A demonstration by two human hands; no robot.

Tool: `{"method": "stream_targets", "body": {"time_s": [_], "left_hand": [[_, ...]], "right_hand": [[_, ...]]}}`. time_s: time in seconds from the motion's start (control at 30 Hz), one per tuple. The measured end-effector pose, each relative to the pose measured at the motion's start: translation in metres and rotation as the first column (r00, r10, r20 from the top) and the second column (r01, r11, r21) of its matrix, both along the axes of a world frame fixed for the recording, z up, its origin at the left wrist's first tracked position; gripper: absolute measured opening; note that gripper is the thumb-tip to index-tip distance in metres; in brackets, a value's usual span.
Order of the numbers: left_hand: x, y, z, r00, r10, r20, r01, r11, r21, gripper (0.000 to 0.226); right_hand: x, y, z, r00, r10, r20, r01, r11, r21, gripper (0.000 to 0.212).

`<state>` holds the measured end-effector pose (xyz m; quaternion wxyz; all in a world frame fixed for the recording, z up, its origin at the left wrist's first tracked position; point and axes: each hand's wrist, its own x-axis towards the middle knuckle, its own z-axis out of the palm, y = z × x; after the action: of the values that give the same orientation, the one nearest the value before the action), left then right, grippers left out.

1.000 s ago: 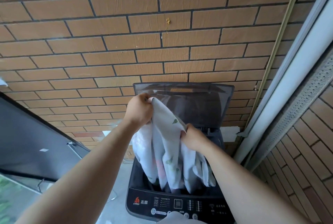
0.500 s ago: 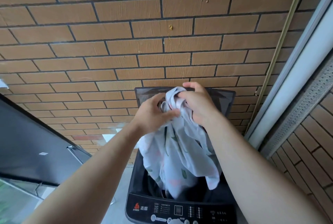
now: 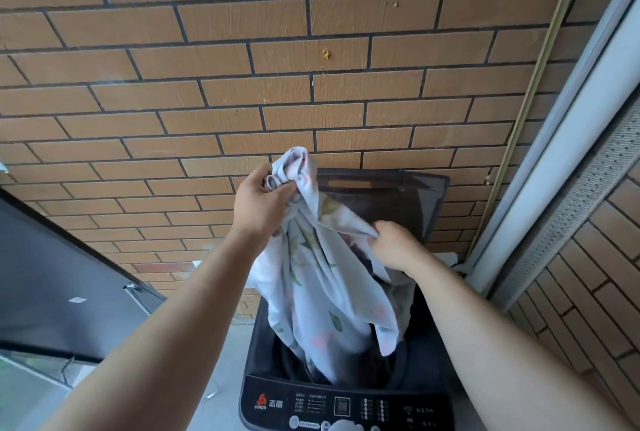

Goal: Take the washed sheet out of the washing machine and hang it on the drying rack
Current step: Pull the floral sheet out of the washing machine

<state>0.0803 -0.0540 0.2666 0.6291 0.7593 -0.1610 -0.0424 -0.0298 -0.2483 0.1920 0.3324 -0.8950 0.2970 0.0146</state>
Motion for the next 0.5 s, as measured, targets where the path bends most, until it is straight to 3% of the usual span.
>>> {"method": "stream_targets", "body": {"time_s": [0.13, 0.23, 0.3, 0.43, 0.5], "left_hand": [[0.007, -0.002, -0.005, 0.999, 0.03, -0.023, -0.031, 0.999, -0.019, 0.012], [0.012, -0.005, -0.007, 0.999, 0.031, -0.024, -0.032, 0.999, -0.015, 0.011], [0.014, -0.006, -0.008, 0.998, 0.062, -0.027, -0.063, 0.998, -0.03, 0.01], [0.021, -0.002, -0.009, 0.973, 0.224, -0.06, -0.229, 0.969, -0.088, 0.011], [0.024, 0.002, -0.01, 0.952, 0.297, -0.075, -0.304, 0.947, -0.106, 0.013]], "right_hand": [[0.004, -0.006, 0.033, 0.94, -0.212, 0.266, 0.144, 0.956, 0.255, 0.02], [0.005, 0.001, 0.057, 0.854, -0.239, 0.461, 0.131, 0.958, 0.254, 0.014], [0.003, 0.003, 0.065, 0.835, -0.202, 0.512, 0.082, 0.966, 0.247, 0.018], [-0.004, -0.008, 0.055, 0.933, -0.002, 0.36, 0.024, 0.998, -0.055, 0.041], [-0.01, -0.022, 0.036, 0.967, -0.068, 0.247, 0.124, 0.968, -0.216, 0.046]]}}
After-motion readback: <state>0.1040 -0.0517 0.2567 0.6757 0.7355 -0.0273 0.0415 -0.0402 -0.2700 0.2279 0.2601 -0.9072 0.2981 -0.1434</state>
